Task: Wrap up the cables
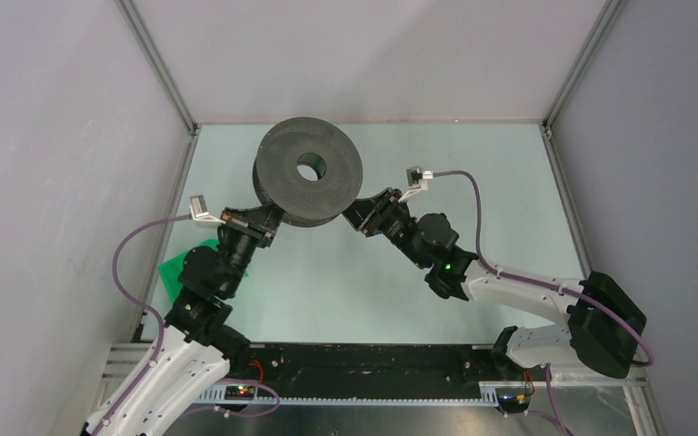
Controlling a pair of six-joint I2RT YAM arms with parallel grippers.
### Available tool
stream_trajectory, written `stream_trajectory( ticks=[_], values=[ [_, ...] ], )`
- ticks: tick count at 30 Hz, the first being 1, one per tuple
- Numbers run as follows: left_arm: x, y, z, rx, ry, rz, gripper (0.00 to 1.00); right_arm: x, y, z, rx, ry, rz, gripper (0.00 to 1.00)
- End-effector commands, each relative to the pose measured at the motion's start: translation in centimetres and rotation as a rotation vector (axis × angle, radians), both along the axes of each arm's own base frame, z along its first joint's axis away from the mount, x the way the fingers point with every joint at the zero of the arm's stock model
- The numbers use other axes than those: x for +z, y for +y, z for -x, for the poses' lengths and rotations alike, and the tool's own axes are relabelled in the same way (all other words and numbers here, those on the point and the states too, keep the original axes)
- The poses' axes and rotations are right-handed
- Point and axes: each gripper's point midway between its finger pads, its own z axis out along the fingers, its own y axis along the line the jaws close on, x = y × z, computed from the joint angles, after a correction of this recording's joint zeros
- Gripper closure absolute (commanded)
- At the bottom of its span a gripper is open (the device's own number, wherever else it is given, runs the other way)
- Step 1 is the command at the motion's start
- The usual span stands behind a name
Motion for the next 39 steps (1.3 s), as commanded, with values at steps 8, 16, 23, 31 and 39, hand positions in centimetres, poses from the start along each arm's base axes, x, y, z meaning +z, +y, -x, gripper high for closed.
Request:
stream_trajectory(
  ticks=[8, 16, 23, 31, 39],
  values=[
    [5.8, -0.2, 2.1, -0.070, -0.160, 0.142, 1.00, -1.1, -0.5, -0.2, 0.019, -0.003, 0.011, 0.87],
    [5.8, -0.8, 1.6, -0.089, -0.168, 0.154, 1.00, 0.6, 1.0, 0.2, 0.080, -0.001, -0.113, 1.00],
    [6.1, -1.1, 1.1, -0.086, -0.201, 0.149, 1.00, 1.7, 2.7, -0.2, 0.104, 0.031, -0.178, 1.00],
    [6.0, -1.6, 1.1, -0.129, -0.188, 0.233, 1.00, 2.0, 4.1, -2.4, 0.087, 0.060, -0.269, 1.00],
    [5.9, -1.7, 1.2, -0.133, -0.210, 0.230, 1.00, 1.0, 4.6, -3.8, 0.016, 0.093, -0.273, 1.00]
  ],
)
